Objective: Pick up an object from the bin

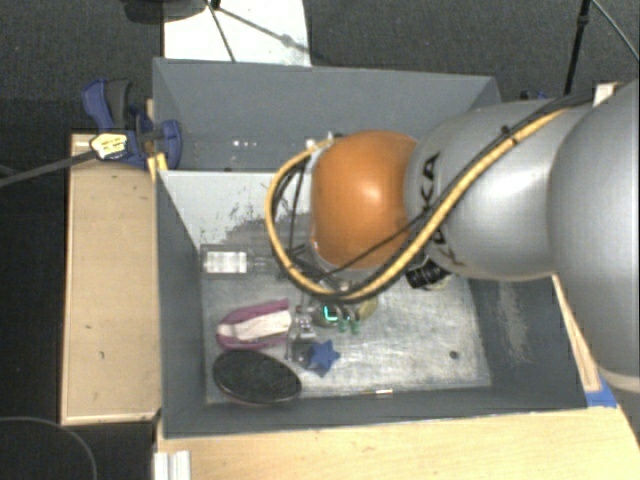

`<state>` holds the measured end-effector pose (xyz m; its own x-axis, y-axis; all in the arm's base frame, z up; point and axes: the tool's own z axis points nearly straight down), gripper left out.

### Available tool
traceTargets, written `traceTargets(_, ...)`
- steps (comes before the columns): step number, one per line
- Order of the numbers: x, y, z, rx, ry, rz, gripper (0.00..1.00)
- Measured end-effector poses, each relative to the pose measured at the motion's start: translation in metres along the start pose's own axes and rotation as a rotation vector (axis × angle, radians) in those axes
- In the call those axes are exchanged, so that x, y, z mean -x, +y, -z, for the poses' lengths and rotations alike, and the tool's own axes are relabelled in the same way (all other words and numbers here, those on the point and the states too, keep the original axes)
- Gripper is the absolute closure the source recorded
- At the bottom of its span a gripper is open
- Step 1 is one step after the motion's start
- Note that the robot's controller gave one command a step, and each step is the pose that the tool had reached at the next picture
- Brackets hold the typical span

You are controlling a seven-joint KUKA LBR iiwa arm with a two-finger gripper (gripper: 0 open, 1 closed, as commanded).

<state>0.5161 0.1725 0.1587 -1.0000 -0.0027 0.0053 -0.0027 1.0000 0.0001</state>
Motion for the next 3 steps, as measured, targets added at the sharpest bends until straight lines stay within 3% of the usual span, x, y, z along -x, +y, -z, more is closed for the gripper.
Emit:
traceTargets(1, 0.005, 0.024, -0.086, 0.002, -0.021, 0.247, 0.0)
traceTargets(2, 0.001, 0.024, -0.088, 0.001, -0.011, 0.241, 1.0)
traceTargets(3, 0.003, -0.007, 0.03, -0.001, -0.013, 0.36, 1.0)
